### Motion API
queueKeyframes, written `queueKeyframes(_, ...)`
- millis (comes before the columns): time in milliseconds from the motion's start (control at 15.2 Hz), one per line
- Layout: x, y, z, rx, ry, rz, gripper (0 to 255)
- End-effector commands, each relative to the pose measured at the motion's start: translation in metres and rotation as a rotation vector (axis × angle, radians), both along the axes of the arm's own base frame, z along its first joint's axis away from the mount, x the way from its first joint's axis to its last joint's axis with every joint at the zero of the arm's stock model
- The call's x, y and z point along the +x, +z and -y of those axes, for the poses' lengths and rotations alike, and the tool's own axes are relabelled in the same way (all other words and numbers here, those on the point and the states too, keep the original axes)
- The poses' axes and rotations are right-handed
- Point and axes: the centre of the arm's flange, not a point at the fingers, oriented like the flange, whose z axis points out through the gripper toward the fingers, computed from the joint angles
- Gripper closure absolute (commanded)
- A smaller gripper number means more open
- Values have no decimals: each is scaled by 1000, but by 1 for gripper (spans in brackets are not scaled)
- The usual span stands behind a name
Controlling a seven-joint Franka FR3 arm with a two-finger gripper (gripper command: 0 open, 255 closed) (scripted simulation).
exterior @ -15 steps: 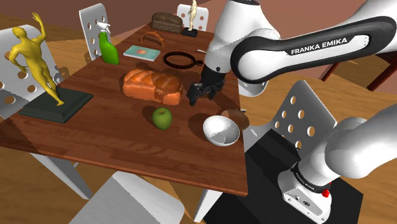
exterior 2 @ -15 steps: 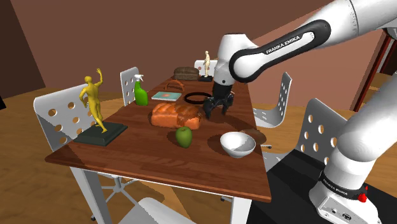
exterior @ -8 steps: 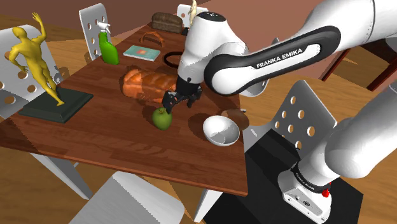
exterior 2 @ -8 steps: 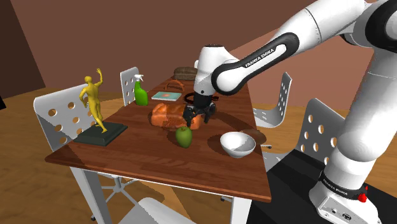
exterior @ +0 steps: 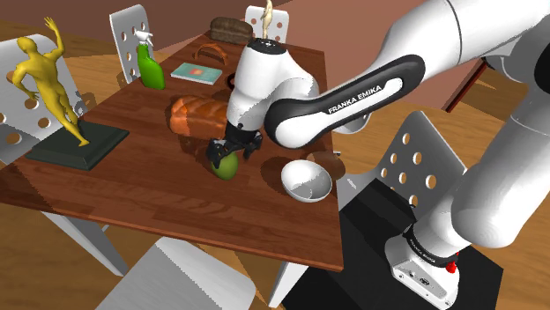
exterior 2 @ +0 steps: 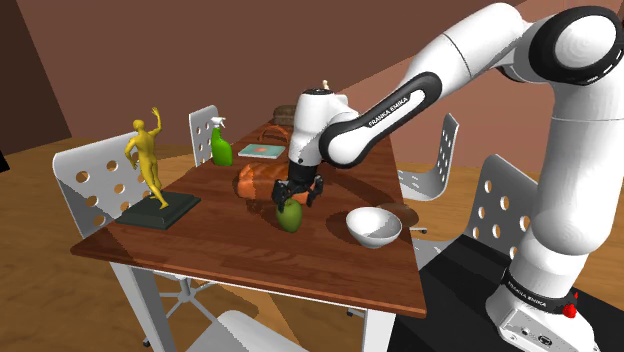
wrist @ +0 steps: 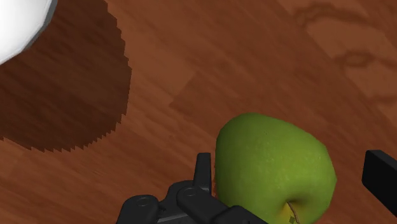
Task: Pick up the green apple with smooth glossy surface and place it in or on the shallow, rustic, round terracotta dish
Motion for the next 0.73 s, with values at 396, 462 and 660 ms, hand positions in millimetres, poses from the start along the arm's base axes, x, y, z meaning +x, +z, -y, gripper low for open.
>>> queueKeyframes(396, 5, -18, -3, 0, 0, 1, 0)
queueKeyframes(462, 5, -18, -3, 0, 0, 1, 0)
queueKeyframes(660, 5, -18, -3, 0, 0, 1, 255)
